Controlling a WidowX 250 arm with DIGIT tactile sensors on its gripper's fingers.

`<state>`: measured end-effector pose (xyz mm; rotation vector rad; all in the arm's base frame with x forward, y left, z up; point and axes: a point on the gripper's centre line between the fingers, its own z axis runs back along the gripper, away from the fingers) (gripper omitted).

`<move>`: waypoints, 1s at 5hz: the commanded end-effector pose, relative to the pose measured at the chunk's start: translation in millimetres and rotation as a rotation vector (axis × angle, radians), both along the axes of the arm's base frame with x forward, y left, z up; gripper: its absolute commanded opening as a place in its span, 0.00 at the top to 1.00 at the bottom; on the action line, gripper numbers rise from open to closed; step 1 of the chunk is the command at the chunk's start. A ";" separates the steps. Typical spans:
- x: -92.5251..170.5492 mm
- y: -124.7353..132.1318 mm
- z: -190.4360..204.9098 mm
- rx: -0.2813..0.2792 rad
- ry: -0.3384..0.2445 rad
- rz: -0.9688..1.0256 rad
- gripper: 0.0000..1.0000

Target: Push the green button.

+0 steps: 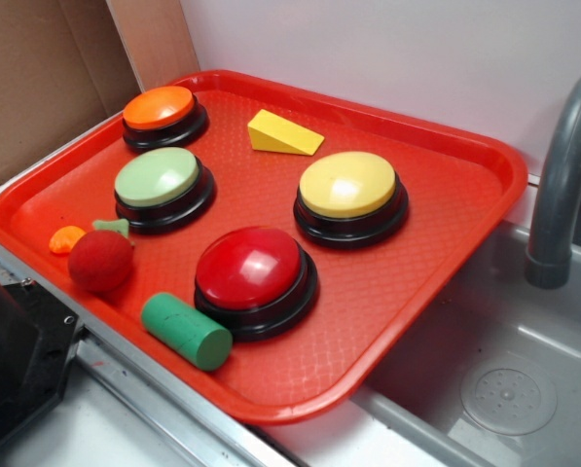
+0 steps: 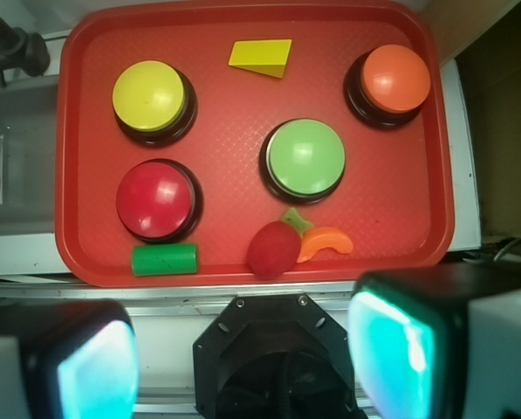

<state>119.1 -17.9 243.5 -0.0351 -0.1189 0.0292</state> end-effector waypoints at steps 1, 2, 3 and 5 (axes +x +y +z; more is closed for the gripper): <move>0.0 0.0 0.0 0.000 0.000 0.000 0.00; 50.0 19.5 -41.9 -0.068 0.114 -0.167 0.00; 100.4 18.8 -74.7 -0.056 0.088 -0.338 0.00; 98.5 21.8 -119.9 0.146 0.002 -0.592 0.00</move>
